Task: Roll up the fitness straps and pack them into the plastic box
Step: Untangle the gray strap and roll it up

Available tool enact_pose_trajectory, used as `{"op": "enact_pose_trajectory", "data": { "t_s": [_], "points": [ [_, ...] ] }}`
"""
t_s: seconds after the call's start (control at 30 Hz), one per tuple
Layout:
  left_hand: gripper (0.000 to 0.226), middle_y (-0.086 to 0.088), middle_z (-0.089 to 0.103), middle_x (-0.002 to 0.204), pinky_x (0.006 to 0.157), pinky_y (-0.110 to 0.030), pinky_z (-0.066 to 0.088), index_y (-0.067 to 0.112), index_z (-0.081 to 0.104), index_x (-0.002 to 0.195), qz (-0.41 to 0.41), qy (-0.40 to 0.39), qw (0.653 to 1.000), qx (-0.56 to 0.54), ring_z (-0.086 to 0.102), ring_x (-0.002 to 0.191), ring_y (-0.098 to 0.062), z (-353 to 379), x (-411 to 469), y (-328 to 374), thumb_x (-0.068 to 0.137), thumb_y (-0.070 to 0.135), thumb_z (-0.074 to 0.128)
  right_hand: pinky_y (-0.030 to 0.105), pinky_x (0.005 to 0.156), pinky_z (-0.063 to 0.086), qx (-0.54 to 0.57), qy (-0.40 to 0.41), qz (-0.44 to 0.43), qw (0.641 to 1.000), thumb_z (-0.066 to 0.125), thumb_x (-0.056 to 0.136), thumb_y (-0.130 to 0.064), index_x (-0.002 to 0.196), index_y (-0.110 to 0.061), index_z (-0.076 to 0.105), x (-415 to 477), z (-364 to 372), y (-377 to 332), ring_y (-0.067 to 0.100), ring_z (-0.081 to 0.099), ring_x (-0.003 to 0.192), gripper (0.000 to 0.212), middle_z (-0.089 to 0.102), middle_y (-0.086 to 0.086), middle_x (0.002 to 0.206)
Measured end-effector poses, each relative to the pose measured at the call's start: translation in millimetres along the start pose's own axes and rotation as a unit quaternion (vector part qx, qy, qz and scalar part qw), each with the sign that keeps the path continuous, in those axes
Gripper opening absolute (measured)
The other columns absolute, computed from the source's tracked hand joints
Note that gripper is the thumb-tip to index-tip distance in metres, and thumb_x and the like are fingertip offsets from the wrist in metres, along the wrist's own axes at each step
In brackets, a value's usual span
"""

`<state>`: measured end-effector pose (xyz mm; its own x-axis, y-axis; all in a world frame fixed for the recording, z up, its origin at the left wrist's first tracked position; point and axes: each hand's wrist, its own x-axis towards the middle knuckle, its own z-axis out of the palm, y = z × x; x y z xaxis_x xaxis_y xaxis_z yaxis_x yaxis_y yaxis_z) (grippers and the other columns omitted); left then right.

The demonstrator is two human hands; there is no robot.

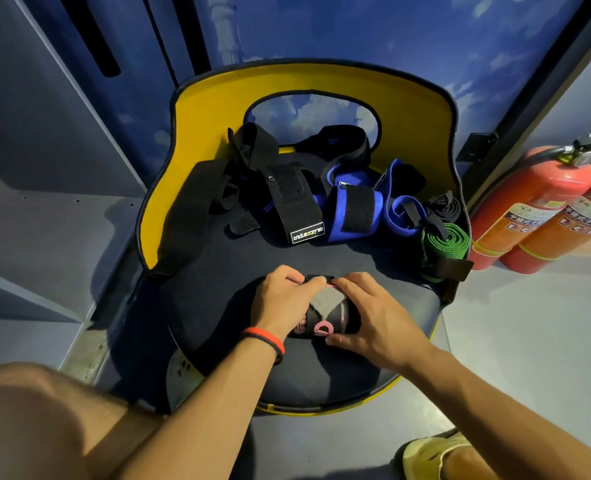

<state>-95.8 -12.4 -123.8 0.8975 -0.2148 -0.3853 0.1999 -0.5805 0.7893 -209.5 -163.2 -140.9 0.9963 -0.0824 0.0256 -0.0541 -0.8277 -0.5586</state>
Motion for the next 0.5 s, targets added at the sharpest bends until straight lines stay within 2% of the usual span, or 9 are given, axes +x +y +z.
{"op": "enact_pose_trajectory", "data": {
  "t_s": [0.07, 0.17, 0.27, 0.33, 0.43, 0.5],
  "points": [
    [0.036, 0.008, 0.072, 0.085, 0.079, -0.036, 0.057, 0.024, 0.068, 0.085, 0.015, -0.005, 1.000, 0.013, 0.067, 0.083, -0.014, -0.5, 2.8, 3.4, 0.080, 0.059, 0.071, 0.025, 0.096, 0.049, -0.004, -0.013, 0.023, 1.000, 0.085, 0.069, -0.059, 0.145, -0.026, 0.049, 9.3, -6.5, 1.4, 0.013, 0.055, 0.114, 0.090, 0.048, -0.010, 0.129],
    [0.039, 0.009, 0.074, 0.089, 0.081, -0.033, 0.057, 0.028, 0.073, 0.093, 0.022, -0.067, 0.997, -0.004, 0.070, 0.087, -0.011, -15.9, 2.9, 0.4, 0.088, 0.064, 0.061, 0.027, 0.094, 0.051, 0.034, -0.044, 0.070, 0.996, 0.086, 0.068, -0.058, 0.142, -0.023, 0.053, 18.7, -13.6, 2.6, 0.009, 0.056, 0.106, 0.088, 0.050, -0.011, 0.121],
    [0.021, 0.010, 0.077, 0.094, 0.082, -0.028, 0.060, 0.031, 0.075, 0.105, 0.027, -0.161, 0.984, -0.071, 0.074, 0.088, -0.006, -30.3, -5.6, -5.2, 0.088, 0.043, 0.074, 0.027, 0.093, 0.052, 0.072, -0.075, 0.108, 0.989, 0.088, 0.064, -0.057, 0.133, -0.024, 0.061, 23.8, -18.2, 1.4, 0.006, 0.058, 0.102, 0.080, 0.054, -0.011, 0.114],
    [0.018, 0.008, 0.078, 0.088, 0.077, -0.026, 0.062, 0.026, 0.076, 0.104, 0.024, -0.193, 0.978, -0.080, 0.075, 0.083, -0.006, -35.0, -11.0, -5.9, 0.090, 0.036, 0.074, 0.022, 0.086, 0.051, 0.083, -0.105, 0.130, 0.982, 0.088, 0.065, -0.056, 0.121, -0.026, 0.067, 24.1, -22.5, -3.3, 0.006, 0.060, 0.098, 0.067, 0.057, -0.011, 0.109],
    [0.035, 0.006, 0.078, 0.085, 0.081, -0.030, 0.061, 0.020, 0.077, 0.096, 0.028, -0.190, 0.981, 0.013, 0.075, 0.083, -0.009, -36.4, -13.7, -4.4, 0.092, 0.052, 0.066, 0.011, 0.070, 0.045, 0.112, -0.157, 0.152, 0.969, 0.088, 0.069, -0.049, 0.103, -0.029, 0.072, 23.8, -27.4, -5.2, 0.004, 0.064, 0.088, 0.043, 0.066, -0.012, 0.096],
    [0.045, 0.008, 0.078, 0.083, 0.082, -0.032, 0.060, 0.020, 0.078, 0.090, 0.026, -0.175, 0.982, 0.066, 0.074, 0.083, -0.009, -33.4, -12.2, -5.2, 0.091, 0.062, 0.060, 0.010, 0.066, 0.043, 0.133, -0.177, 0.164, 0.961, 0.086, 0.073, -0.047, 0.102, -0.029, 0.073, 23.9, -26.5, -1.9, 0.004, 0.065, 0.087, 0.036, 0.067, -0.012, 0.093]
  ]
}}
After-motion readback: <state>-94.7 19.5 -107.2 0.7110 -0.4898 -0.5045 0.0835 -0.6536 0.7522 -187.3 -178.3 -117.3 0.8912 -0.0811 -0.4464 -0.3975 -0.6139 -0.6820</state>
